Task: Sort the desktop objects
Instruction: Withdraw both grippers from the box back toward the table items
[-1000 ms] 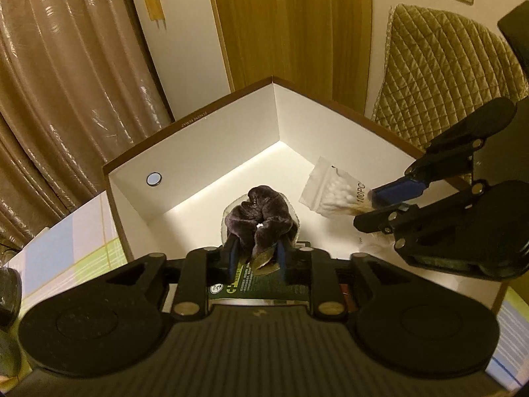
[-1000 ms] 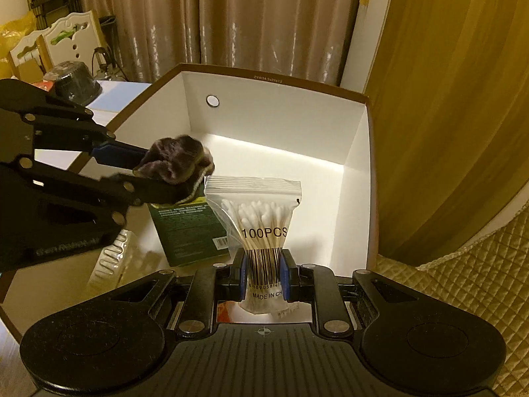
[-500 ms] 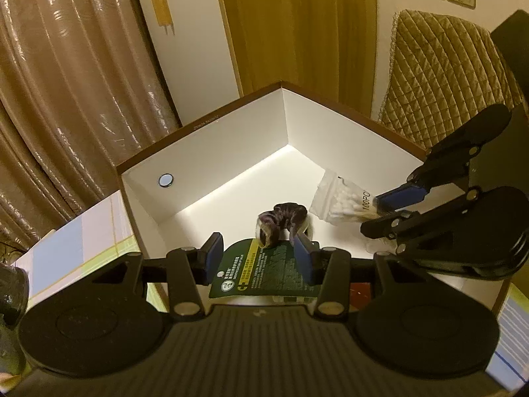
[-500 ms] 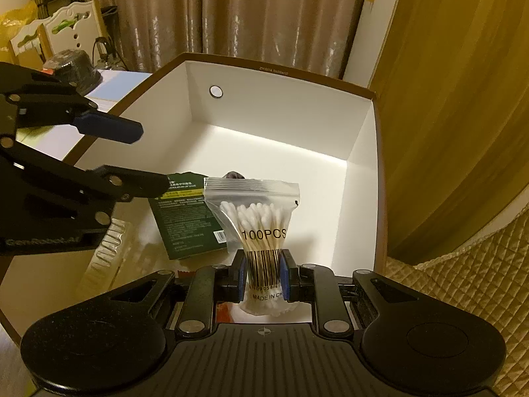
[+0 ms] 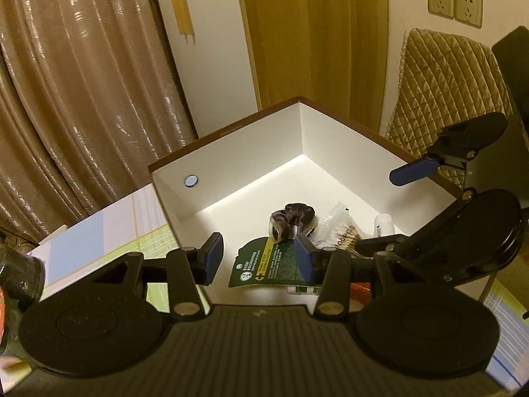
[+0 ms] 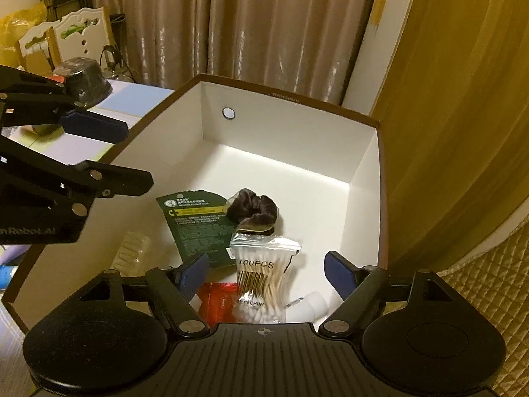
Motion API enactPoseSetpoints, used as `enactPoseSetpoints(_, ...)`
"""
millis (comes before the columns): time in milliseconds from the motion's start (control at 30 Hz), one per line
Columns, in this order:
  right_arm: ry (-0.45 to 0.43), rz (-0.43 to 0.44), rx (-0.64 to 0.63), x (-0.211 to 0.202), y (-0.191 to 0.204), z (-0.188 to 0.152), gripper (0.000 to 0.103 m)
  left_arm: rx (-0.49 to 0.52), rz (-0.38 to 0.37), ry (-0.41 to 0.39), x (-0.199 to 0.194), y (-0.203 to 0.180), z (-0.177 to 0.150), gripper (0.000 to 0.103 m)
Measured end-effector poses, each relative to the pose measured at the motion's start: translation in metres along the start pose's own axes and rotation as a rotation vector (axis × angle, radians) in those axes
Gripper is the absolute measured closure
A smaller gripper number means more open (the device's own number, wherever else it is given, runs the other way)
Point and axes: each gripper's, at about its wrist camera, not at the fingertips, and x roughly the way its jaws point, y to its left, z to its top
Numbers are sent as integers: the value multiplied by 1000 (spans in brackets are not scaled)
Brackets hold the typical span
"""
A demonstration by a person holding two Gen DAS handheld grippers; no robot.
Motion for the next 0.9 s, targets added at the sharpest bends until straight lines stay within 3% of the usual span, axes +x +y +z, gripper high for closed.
enactPoseSetpoints(600, -97, -18, 22, -79, 43, -19, 23, -85, 51, -16, -79, 15, -47, 59)
enactPoseSetpoints(900, -138, -3, 40, -126, 88, -47, 23, -143, 70, -21, -134, 13, -94, 47)
